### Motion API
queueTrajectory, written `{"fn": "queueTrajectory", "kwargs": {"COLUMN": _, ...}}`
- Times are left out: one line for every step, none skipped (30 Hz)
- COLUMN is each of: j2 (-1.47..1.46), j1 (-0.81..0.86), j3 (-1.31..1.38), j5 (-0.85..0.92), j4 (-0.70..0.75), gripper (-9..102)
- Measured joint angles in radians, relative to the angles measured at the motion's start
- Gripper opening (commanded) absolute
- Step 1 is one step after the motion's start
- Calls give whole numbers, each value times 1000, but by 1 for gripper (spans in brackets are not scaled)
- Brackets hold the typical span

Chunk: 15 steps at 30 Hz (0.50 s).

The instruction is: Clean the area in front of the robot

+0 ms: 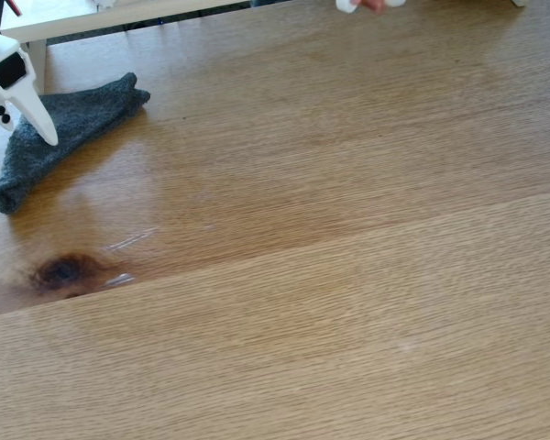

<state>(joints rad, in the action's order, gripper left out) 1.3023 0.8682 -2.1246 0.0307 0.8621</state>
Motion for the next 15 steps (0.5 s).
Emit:
{"fn": "queueTrajectory", "kwargs": {"j2": -35, "j1": 8, "j3": 2, "j5": 21, "j4": -17, "gripper": 33}}
{"fn": "queueTrajectory", "kwargs": {"j2": -61, "j1": 12, "j3": 5, "j5": 38, "j4": -32, "gripper": 32}}
{"fn": "queueTrajectory", "kwargs": {"j2": -91, "j1": 17, "j3": 15, "j5": 55, "j4": -46, "gripper": 31}}
{"fn": "queueTrajectory", "kwargs": {"j2": -115, "j1": 21, "j3": 26, "j5": 75, "j4": -57, "gripper": 27}}
{"fn": "queueTrajectory", "kwargs": {"j2": -138, "j1": 21, "j3": 34, "j5": 94, "j4": -60, "gripper": 22}}
{"fn": "queueTrajectory", "kwargs": {"j2": -155, "j1": 20, "j3": 43, "j5": 112, "j4": -60, "gripper": 17}}
{"fn": "queueTrajectory", "kwargs": {"j2": -169, "j1": 18, "j3": 51, "j5": 127, "j4": -61, "gripper": 12}}
{"fn": "queueTrajectory", "kwargs": {"j2": -179, "j1": 18, "j3": 52, "j5": 143, "j4": -64, "gripper": 8}}
{"fn": "queueTrajectory", "kwargs": {"j2": -189, "j1": 15, "j3": 52, "j5": 153, "j4": -64, "gripper": 4}}
{"fn": "queueTrajectory", "kwargs": {"j2": -193, "j1": 14, "j3": 52, "j5": 163, "j4": -66, "gripper": 0}}
{"fn": "queueTrajectory", "kwargs": {"j2": -193, "j1": 8, "j3": 52, "j5": 169, "j4": -66, "gripper": 0}}
{"fn": "queueTrajectory", "kwargs": {"j2": -199, "j1": 0, "j3": 52, "j5": 173, "j4": -66, "gripper": 0}}
{"fn": "queueTrajectory", "kwargs": {"j2": -202, "j1": -8, "j3": 52, "j5": 172, "j4": -66, "gripper": 0}}
{"fn": "queueTrajectory", "kwargs": {"j2": -202, "j1": -15, "j3": 52, "j5": 167, "j4": -64, "gripper": 0}}
{"fn": "queueTrajectory", "kwargs": {"j2": -201, "j1": -23, "j3": 52, "j5": 160, "j4": -55, "gripper": 0}}
